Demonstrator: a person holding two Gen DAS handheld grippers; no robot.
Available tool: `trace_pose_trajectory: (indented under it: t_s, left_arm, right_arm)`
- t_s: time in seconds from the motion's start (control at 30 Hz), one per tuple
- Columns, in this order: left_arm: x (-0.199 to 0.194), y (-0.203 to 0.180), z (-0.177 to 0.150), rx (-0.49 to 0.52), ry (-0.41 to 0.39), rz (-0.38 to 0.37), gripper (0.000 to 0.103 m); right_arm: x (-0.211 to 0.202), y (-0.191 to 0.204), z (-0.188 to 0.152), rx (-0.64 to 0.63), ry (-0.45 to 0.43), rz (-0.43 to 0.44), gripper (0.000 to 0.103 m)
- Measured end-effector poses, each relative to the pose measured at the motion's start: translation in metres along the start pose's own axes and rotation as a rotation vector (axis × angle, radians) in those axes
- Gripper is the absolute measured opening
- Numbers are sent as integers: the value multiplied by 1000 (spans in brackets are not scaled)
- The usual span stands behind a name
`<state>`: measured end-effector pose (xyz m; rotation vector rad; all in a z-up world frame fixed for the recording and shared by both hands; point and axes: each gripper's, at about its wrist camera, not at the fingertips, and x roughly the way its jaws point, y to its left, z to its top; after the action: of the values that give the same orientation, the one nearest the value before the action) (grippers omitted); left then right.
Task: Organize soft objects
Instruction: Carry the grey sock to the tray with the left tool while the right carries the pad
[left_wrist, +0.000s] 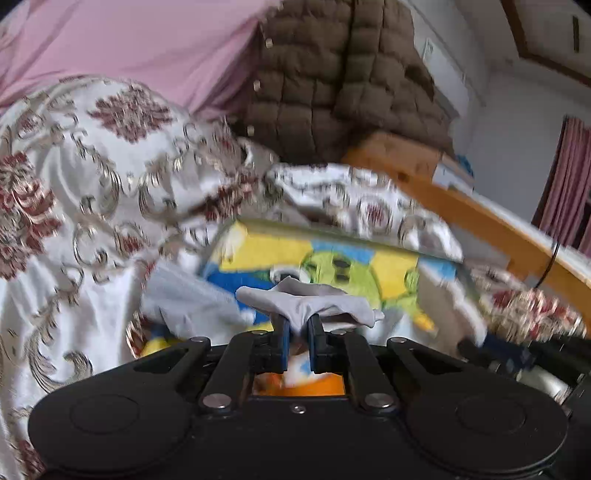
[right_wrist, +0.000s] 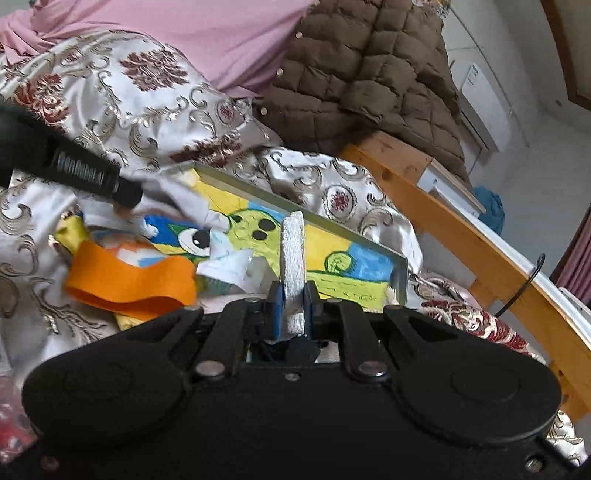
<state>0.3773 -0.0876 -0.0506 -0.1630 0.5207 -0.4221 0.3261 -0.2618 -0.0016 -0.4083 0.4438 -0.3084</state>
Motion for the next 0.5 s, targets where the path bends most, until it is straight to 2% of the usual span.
trace_pose_trajectory:
  t_s: [0.1, 0.23, 0.5]
  left_arm:
    - [12, 4, -6, -10, 50, 8, 10]
    - [15, 12, -2, -58, 65, -15, 10]
    - [19, 7, 0, -44, 106, -10, 12]
  right_arm:
    - [10, 0, -1, 1, 9, -26, 6]
    - [13, -1, -3, 7, 21, -35, 6]
    - [7, 4, 7, -18, 21, -47, 6]
